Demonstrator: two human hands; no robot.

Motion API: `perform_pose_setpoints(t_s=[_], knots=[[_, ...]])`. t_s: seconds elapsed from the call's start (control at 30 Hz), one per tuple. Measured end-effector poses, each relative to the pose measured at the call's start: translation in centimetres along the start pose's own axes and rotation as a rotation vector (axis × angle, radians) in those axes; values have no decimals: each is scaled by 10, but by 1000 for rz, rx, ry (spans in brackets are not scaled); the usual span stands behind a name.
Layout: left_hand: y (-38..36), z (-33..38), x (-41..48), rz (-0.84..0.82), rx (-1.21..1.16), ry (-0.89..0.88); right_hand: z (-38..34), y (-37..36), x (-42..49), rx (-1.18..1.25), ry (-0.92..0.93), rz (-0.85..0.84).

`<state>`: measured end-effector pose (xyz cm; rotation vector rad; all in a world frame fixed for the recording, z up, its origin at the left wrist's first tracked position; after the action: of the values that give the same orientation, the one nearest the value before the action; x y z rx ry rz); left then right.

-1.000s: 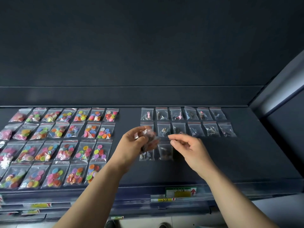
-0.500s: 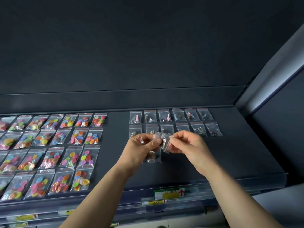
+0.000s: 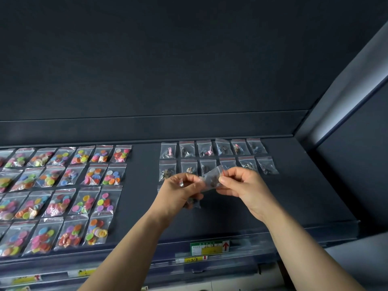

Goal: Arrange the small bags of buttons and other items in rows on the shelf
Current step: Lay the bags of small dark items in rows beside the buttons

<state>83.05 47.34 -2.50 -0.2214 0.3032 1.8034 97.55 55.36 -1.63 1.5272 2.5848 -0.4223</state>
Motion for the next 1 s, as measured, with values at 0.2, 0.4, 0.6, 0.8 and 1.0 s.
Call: perform_pose_setpoints(t_s=[0.2,0.4,0.6,0.8,1.0], knots=[[8,6,-1,46,-19,-21,-2,-7,1,-76,-35,-58],[15,0,3,42,-35,-3,-3,-7,4,-112,-40,-82],[18,3,3,26,-7,-18,-4,4,6,-102,-49,-65],[4,4,6,-42,49,-9,-1,-3,8,-151,-62,-104],[13,4,6,-4,40,-16,-2,7,9,-146,-52,-72]])
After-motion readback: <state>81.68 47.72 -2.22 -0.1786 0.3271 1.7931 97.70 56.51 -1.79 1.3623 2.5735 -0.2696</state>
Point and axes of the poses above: each hand's wrist, its own x-axis towards the middle knuckle, its own y-axis out of the back of the hand, z = x × y, the point moved 10 cm from there along x, towards the middle knuckle, and after that the axes turned 11 degrees about x, right-handed, at the moved point
